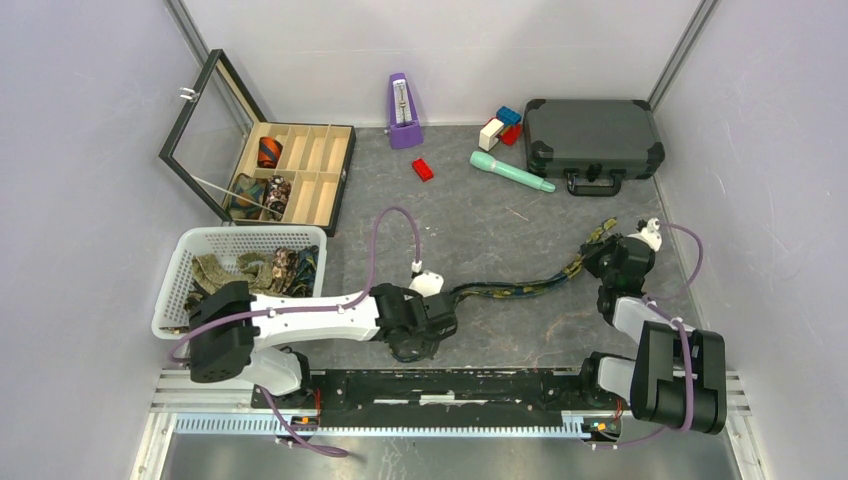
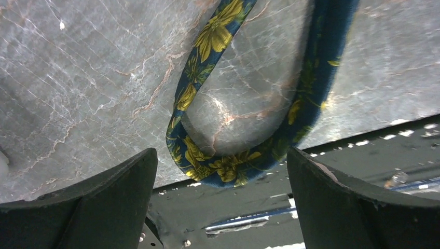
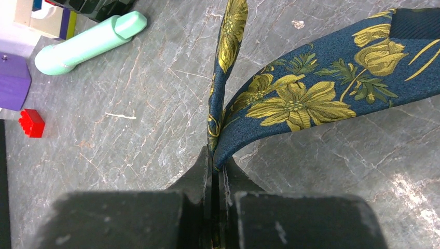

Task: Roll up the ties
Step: Flatten out the tie at the center of the board.

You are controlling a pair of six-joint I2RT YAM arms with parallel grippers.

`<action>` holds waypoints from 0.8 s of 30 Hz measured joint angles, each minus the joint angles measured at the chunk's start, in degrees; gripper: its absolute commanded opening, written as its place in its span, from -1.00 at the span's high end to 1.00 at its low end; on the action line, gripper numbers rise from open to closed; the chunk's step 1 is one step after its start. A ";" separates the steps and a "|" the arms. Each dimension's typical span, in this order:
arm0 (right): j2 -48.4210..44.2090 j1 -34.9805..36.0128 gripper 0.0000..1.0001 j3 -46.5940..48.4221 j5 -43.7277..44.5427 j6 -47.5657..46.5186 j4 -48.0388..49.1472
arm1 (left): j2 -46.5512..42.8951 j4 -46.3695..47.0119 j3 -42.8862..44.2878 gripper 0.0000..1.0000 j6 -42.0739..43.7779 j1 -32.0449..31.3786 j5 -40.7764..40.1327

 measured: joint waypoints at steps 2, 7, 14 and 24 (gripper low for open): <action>0.81 0.00 1.00 0.83 -0.04 -0.52 -0.85 | 1.01 1.07 -1.66 -1.00 -0.55 0.00 0.04; 3.13 0.00 1.00 3.87 -0.44 -1.62 -2.10 | 1.42 3.82 -5.01 -1.00 -0.90 0.00 0.66; 5.90 0.00 1.00 5.16 -1.86 -1.92 -2.16 | 1.66 9.99 -7.76 -1.00 -0.87 -0.04 4.22; 8.55 -1.07 1.00 7.87 -2.32 -2.23 -2.38 | 4.24 9.42 -7.69 -0.14 -1.66 -0.11 2.47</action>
